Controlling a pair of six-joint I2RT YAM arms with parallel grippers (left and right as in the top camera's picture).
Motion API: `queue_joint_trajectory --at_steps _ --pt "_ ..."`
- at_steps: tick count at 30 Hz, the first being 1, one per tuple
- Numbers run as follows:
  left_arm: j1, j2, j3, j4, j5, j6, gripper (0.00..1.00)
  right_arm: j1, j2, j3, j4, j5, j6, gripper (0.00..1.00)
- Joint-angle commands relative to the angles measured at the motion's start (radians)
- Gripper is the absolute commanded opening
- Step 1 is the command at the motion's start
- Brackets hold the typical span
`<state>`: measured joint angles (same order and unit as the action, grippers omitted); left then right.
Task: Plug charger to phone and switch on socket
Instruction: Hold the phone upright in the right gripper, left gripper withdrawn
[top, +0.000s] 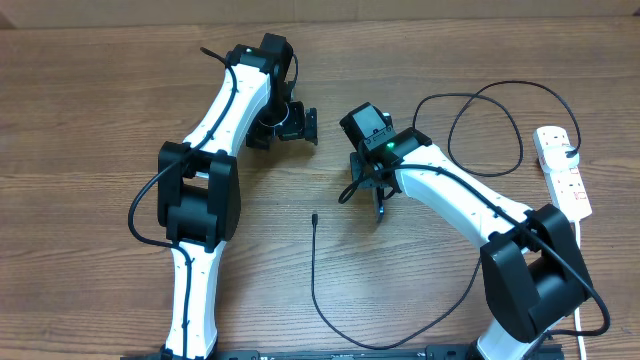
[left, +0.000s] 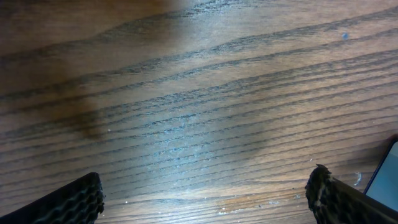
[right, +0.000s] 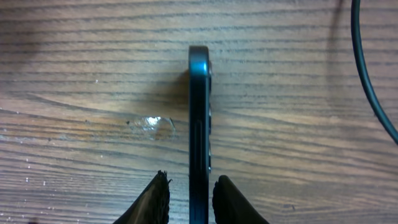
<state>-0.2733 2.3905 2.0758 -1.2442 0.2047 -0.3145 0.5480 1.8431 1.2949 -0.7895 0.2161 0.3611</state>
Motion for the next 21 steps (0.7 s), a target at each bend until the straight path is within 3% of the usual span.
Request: queue_joint_trajectory --at_steps 1,21 --pt "-0.002 0.002 0.005 0.0 -0.005 -0.007 1.0 0.0 0.013 -0.011 0.011 0.002 -0.003 0.2" --pt "-0.002 0.002 0.005 0.0 -0.005 -0.007 1.0 -0.006 0.019 -0.042 0.027 0.019 -0.003 0.13"
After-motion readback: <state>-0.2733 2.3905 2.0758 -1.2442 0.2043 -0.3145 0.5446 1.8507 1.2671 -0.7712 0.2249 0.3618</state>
